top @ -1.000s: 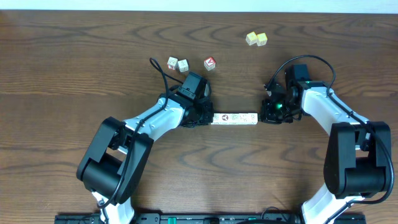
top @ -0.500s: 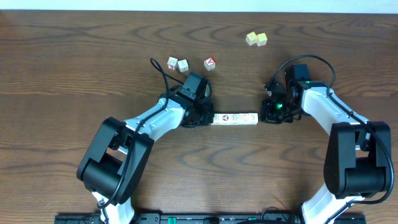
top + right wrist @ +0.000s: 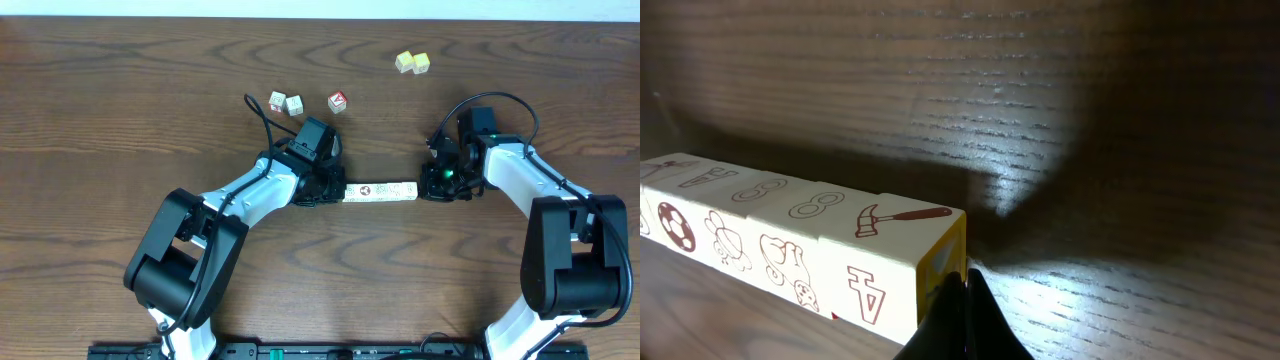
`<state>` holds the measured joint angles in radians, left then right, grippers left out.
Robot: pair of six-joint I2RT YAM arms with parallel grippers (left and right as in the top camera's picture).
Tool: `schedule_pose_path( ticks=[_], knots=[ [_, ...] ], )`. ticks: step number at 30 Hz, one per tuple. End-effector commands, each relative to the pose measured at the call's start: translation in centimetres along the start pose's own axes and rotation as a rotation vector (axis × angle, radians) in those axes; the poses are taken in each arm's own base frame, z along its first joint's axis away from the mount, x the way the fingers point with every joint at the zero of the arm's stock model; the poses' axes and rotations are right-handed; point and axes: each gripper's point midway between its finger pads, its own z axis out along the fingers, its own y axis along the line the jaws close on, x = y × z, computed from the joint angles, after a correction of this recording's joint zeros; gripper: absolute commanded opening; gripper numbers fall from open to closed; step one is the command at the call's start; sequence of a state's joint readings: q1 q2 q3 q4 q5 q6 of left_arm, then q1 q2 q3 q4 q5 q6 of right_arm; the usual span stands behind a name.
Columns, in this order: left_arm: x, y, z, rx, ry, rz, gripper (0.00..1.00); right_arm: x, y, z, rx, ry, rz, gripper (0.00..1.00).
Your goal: Lift 5 blocks
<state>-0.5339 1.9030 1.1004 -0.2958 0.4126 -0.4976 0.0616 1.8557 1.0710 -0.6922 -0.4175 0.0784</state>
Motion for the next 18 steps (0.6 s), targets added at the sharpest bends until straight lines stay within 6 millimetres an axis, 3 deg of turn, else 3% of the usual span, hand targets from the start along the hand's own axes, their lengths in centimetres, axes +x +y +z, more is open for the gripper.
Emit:
schedule_pose_path(
  ticks=[1,7,18],
  knots=[
    [0.8,-0.6,0.4,0.024,0.029,0.003,0.07,0.1,1.1,0.0,-0.038,-0.001,-0.004,0.01],
    [0.8,-0.6,0.4,0.024,0.030,0.003,0.07,0.3,2.4,-0.2,-0.114,0.008,-0.004,0.01],
    [1.0,-0.9,0.3,0.042,0.039,0.004,0.07,0.2,2.5,-0.3,-0.116,0.008,-0.004,0.01]
  ],
)
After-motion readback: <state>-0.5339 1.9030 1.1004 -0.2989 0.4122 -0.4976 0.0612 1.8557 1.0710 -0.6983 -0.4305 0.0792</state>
